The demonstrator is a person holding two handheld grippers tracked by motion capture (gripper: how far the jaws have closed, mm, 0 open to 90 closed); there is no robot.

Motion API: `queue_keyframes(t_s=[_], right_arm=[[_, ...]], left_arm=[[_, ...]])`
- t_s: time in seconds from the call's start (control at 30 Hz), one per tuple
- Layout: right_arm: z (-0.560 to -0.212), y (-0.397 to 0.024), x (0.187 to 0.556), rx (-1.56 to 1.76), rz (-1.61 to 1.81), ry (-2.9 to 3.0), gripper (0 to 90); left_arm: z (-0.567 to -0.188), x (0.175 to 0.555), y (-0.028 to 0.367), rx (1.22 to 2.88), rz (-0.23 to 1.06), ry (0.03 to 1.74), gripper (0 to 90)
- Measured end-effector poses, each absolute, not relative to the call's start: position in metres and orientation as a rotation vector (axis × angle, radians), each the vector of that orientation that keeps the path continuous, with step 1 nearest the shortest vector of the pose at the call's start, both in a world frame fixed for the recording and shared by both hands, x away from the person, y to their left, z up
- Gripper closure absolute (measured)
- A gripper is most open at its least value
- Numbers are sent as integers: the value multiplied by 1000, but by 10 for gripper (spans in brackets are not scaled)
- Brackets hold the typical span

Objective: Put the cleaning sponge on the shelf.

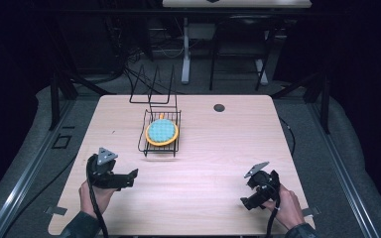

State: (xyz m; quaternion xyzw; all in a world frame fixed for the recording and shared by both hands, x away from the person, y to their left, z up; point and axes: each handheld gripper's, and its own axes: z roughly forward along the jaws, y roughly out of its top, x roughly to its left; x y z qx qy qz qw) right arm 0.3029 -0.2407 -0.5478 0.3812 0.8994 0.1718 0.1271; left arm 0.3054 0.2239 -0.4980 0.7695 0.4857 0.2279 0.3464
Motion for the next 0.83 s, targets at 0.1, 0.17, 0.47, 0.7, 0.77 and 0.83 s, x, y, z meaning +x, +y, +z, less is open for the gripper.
queue_keyframes(t_s=[0.1,0.17,0.47,0.7,0.77,0.83], right_arm=[[-548,-241,303,1111,498,2621,7],[-548,-240,303,1112,495,2621,8],[-549,-242,304,1110,495,2628,10],[-549,-241,304,1107,482,2631,12],[-549,-241,304,1105,492,2632,15],[-549,-241,304,1104,494,2632,16]], left_arm=[[-508,300,228,2012,608,1266,1],[-514,297,229,2045,606,1258,1],[-526,297,231,2091,551,1267,1],[-529,301,232,2107,538,1268,1],[-530,302,232,2111,536,1270,1],[-531,303,231,2126,523,1269,1]])
